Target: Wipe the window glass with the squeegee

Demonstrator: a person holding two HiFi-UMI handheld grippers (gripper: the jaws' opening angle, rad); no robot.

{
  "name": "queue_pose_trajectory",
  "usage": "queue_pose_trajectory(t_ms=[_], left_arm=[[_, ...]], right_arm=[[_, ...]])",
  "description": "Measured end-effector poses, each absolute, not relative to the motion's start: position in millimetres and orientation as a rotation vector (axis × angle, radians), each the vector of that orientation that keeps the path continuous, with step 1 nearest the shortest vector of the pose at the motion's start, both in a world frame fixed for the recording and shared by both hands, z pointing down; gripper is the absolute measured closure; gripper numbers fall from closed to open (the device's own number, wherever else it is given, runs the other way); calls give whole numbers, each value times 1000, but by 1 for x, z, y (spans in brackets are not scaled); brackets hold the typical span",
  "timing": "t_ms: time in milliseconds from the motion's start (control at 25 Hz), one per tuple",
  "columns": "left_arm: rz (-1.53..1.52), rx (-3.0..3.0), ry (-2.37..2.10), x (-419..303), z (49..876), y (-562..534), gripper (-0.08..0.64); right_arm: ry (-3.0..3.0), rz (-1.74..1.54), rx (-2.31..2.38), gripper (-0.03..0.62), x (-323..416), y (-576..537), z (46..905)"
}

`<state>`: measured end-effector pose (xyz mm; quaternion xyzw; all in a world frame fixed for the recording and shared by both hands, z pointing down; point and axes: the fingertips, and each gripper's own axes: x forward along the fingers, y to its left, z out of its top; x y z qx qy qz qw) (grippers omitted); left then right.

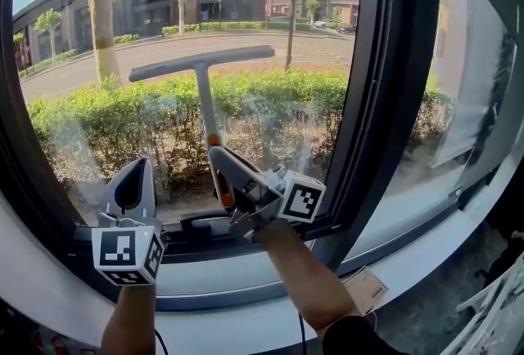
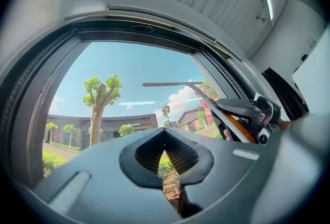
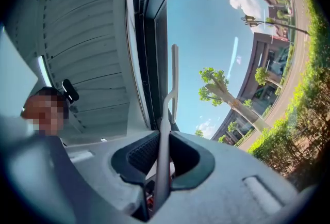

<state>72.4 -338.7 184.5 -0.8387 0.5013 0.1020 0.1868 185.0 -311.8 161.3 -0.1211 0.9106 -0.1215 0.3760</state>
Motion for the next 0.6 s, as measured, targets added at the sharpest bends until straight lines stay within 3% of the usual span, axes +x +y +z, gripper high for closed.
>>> queue_pose_trajectory(t_ms=[600], left_arm=[[257, -2466, 1367, 68, 224, -322, 551]], right_arm=[[2277, -364, -381, 545, 193, -306, 191]])
